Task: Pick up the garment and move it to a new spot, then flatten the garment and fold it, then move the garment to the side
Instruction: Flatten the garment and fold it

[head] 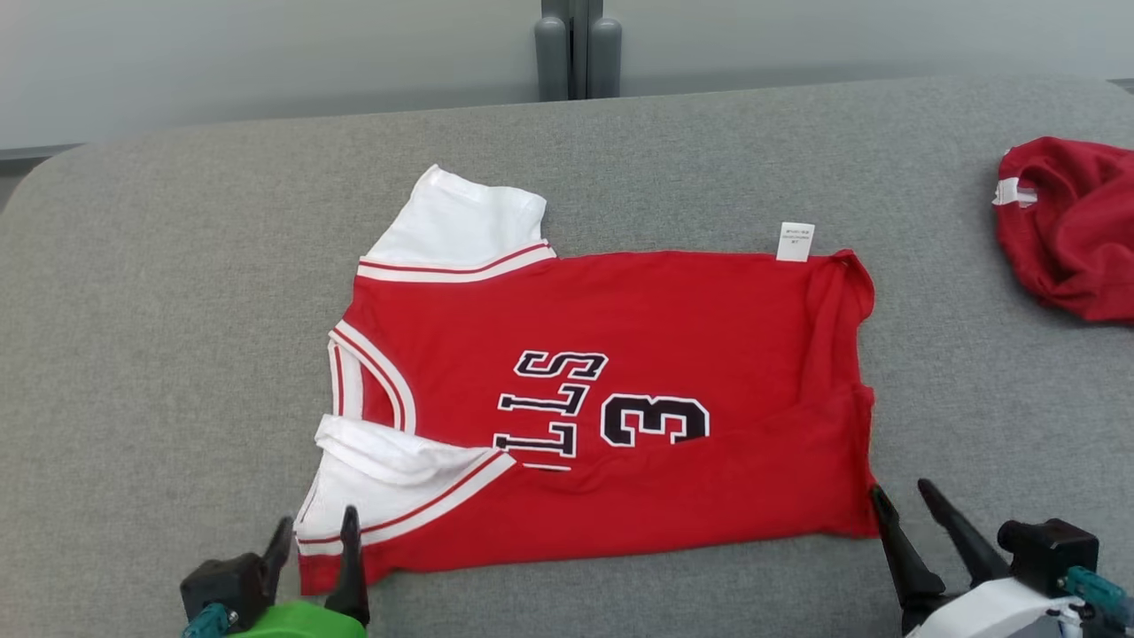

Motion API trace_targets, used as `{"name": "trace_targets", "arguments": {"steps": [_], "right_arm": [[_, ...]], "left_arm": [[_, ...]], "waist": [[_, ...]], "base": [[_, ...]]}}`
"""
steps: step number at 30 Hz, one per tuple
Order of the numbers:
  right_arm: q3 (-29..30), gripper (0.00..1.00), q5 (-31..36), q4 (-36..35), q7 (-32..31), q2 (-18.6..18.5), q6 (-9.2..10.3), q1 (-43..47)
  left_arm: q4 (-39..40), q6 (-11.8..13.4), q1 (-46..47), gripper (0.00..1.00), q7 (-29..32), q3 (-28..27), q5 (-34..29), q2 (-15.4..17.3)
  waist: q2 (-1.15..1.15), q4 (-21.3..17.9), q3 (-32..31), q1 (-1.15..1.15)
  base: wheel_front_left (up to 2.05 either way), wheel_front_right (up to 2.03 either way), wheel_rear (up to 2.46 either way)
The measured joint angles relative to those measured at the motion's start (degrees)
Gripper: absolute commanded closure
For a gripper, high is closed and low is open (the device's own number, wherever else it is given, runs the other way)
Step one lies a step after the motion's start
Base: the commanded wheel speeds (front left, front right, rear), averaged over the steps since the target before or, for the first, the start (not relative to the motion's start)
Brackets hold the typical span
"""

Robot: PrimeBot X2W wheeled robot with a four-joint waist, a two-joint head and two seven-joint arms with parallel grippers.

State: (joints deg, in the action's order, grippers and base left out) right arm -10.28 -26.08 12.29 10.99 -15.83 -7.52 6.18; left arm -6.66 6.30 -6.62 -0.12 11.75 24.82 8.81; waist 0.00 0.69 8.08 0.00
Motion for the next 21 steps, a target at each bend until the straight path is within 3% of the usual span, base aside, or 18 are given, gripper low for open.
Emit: {"name": "trace_targets", "arguments": {"steps": [7,14,21], "right_arm": [[4.95,0.00,4.72,-12.01,1.05,0.83,0.01,-1.34],[8.68,0.00,7.60,-21.60,-3.11,1.80,0.01,-3.27],[9.60,0.00,8.15,-24.19,-4.91,2.93,0.01,-3.18]], "left_arm": [[5.13,3.54,3.46,0.00,-9.66,-0.67,-6.53,0.97],[10.54,5.32,4.92,0.00,-8.71,-0.63,-9.22,2.79],[12.18,5.89,4.94,0.00,-6.66,-0.60,-9.57,3.66]], "waist": [[0.00,-1.89,-0.69,0.00],[0.00,-3.60,-1.54,0.00],[0.00,-4.09,-1.15,0.00]], "base": [[0.00,0.00,0.00],[0.00,0.00,0.00],[0.00,0.00,0.00]]}}
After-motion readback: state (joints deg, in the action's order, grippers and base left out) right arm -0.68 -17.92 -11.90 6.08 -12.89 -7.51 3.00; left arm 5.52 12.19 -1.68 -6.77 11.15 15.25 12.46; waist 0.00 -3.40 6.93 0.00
